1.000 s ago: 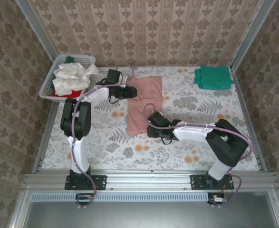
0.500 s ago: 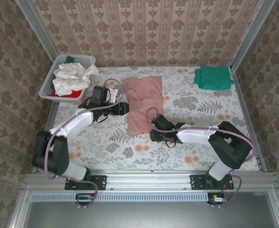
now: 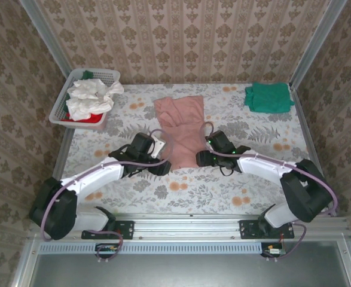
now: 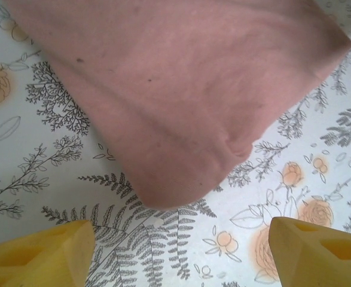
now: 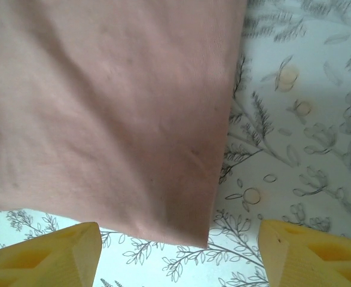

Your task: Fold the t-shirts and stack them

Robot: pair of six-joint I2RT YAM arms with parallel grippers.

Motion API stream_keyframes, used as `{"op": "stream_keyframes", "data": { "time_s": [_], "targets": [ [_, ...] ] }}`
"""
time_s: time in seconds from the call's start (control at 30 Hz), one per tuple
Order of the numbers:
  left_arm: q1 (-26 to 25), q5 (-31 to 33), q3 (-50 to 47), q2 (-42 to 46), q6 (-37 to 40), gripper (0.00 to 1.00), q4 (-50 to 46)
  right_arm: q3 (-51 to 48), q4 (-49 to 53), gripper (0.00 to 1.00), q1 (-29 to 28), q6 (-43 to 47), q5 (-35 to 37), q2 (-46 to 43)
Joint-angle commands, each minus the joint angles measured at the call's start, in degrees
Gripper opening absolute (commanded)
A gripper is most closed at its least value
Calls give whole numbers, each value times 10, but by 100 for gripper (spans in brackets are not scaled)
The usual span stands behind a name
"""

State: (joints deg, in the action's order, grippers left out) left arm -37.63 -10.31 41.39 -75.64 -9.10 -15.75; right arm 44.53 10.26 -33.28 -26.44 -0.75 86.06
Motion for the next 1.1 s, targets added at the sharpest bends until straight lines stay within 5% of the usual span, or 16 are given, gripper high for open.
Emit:
{"op": "stream_keyframes", "data": {
  "time_s": [0.0,0.17,0.57,0.9,1.07],
  "targets": [
    [18,-40,-16,-47,-60,77,72,-1,-16,71,-6,-36,-48,37],
    [49,-153,-52,-125,-188,63,238,6,-36,64,-6,-53,-50,76],
    [24,-159,-90,-178,-277,41,344,23,-45,45,-33,-57,-37,111],
    [5,-153,-151,-137,-341,53,406,26,-68,37,-50,-72,-45,114],
    [7,-147,-174,-118,-341,34,392,20,-65,28,-51,-78,-39,101]
  ]
}}
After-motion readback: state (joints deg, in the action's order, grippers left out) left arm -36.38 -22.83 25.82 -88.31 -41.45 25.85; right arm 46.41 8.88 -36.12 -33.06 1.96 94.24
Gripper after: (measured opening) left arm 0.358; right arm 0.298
